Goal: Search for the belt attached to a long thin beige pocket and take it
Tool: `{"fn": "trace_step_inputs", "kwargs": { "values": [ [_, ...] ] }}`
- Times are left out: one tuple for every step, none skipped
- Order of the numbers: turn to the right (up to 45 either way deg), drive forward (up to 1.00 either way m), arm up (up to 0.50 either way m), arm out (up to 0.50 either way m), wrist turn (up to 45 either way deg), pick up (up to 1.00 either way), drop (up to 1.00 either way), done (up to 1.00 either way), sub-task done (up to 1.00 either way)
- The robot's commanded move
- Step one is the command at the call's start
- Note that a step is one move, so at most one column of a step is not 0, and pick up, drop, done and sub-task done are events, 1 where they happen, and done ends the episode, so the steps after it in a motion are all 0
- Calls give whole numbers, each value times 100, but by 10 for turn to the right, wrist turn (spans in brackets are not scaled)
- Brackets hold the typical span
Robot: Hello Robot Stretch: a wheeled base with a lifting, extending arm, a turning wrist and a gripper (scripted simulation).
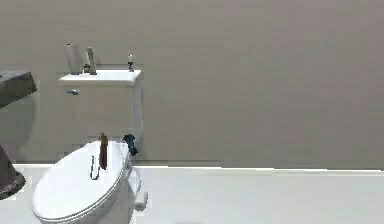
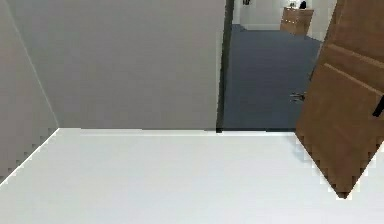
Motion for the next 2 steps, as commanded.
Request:
{"fn": "trace_step_inputs", "kwargs": {
  "values": [
    [0,40,0,0,0,0,0,0,0],
    [-450,0,0,0,0,0,0,0,0]
  ]
}}
